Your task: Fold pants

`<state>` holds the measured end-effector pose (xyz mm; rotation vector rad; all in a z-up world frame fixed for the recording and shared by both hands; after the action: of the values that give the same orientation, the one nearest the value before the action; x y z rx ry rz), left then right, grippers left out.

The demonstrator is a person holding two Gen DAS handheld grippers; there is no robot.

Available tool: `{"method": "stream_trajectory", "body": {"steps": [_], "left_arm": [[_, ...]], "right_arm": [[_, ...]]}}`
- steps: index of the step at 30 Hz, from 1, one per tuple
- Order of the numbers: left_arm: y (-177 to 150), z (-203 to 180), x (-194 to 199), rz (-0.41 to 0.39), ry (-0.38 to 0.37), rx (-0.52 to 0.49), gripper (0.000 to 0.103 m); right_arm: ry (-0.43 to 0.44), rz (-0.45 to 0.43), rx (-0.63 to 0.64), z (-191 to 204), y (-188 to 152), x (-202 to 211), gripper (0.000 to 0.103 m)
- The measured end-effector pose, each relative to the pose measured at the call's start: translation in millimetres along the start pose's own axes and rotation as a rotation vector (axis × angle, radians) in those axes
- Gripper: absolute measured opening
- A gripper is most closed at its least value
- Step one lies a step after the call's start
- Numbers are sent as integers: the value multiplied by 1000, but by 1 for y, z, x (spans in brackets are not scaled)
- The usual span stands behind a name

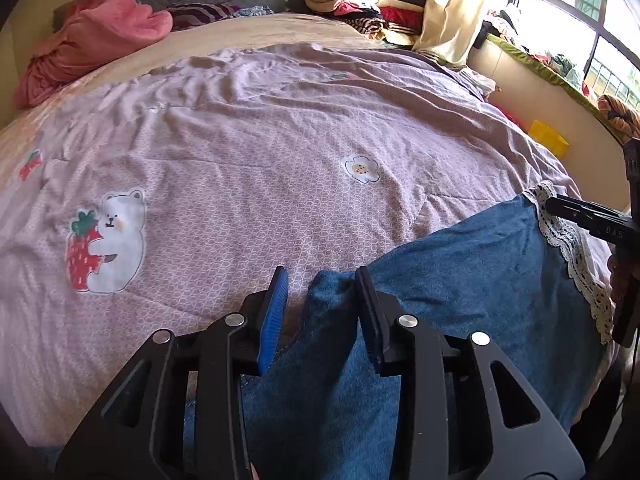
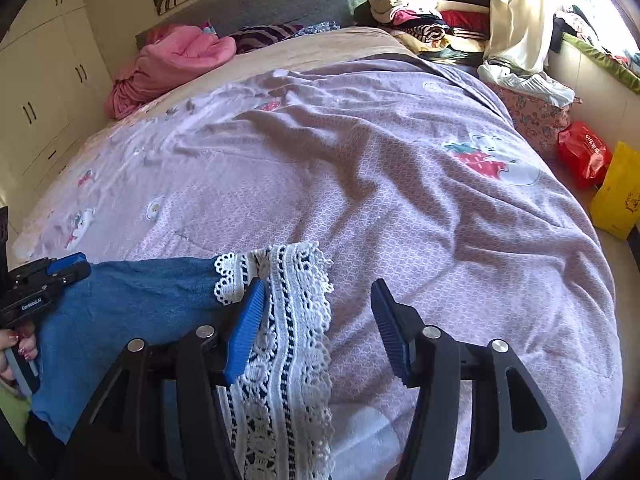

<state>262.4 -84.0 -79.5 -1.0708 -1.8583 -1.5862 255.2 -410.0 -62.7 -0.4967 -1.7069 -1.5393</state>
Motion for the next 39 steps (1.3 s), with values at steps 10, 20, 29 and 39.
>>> {"method": "stream_trajectory", "body": {"steps": [10,20,29,39], "left_arm": [[-25,-2,49,-51,-18,19,48],[-78,11,86,-43,28,25,49],[-108,77,91,-24,192,118,56],[-110,89,91,-27,175,123,60]], "right_arm": [[29,-119,6,28,-22,64,62],[134,-115,162,115,-49,78,62],[65,32,160,119,-79,52,62],[41,45,117,101,-103,48,63]]}}
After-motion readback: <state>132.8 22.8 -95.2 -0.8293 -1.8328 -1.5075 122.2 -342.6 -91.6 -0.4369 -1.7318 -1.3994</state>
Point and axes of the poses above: each gripper's, at about its wrist camera, not at the fingertips, and x roughly against the way its jaws point, z to its left, y to its top, the point moved 6 cm from there along -x, roughly the way its jaws point, and after that the axes turned 11 degrees about x, right-handed, at the moved point
